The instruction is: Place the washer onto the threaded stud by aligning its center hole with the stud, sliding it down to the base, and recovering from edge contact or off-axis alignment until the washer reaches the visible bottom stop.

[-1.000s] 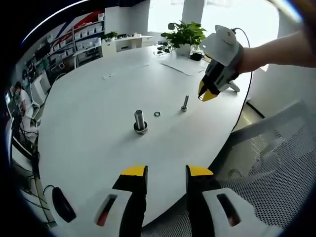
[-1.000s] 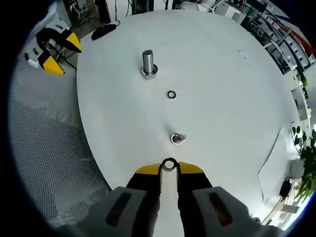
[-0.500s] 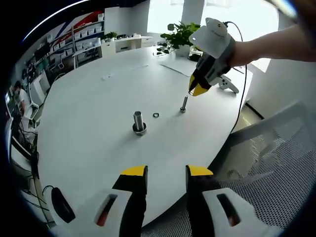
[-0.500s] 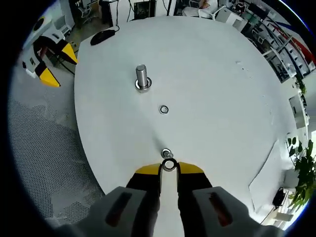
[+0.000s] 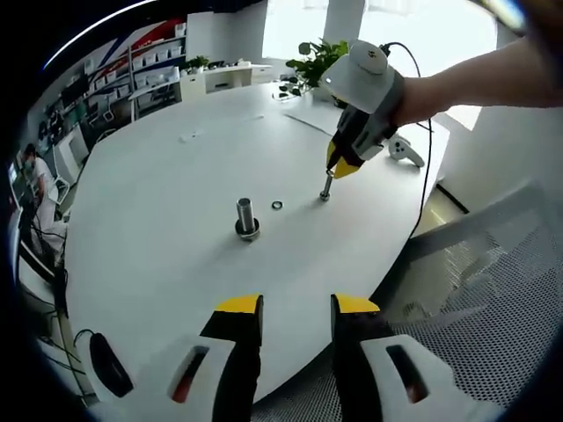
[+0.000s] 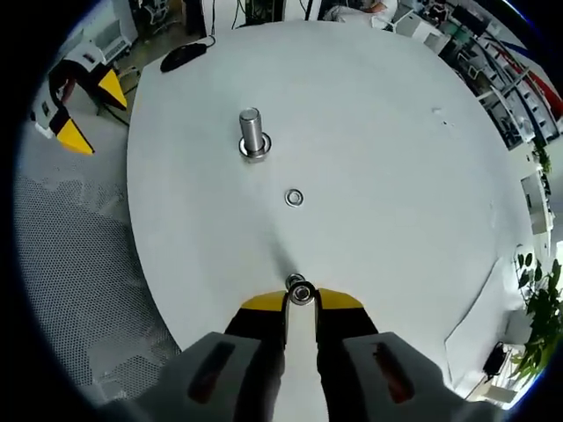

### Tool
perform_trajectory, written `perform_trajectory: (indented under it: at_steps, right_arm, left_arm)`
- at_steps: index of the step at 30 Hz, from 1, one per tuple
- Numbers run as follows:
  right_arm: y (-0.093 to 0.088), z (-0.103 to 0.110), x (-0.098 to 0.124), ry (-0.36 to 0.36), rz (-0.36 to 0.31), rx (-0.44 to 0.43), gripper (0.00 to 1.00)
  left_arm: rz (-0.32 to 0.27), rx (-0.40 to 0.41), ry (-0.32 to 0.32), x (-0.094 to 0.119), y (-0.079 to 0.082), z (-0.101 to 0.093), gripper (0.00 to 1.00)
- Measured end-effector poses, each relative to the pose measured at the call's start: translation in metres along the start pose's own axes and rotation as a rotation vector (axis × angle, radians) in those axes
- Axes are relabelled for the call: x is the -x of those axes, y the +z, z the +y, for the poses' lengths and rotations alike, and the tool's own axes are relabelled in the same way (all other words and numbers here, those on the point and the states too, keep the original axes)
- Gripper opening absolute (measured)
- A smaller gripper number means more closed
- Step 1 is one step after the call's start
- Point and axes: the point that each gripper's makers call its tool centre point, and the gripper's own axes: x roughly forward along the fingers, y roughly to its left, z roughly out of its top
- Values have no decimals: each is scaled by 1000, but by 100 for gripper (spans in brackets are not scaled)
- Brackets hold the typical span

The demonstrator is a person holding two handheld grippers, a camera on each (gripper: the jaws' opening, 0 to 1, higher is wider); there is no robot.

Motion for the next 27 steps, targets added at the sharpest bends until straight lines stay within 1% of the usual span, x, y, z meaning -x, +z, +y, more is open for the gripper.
perform_trajectory:
  at_steps: [4,7,13,17,27]
  right_arm:
    - [-2,-2,-3,4,3,2,13]
    - [-4,-3,-9,12,6,-14,13]
    - [-9,3,-28,25,16,-29,13]
    - [-15,6,-36,36,23,-60,13]
    - [-16,5,-38,39,14,-97,14]
  left_arm:
    - [2,-1,-1,0,0,-1,29]
    - [4,0,0,0,-1,0,29]
    - [13,6,-3,-1,-3,-1,29]
    - [13,9,-1,-2,-3,-1,29]
    - [19,9,3,-2,-5,0,29]
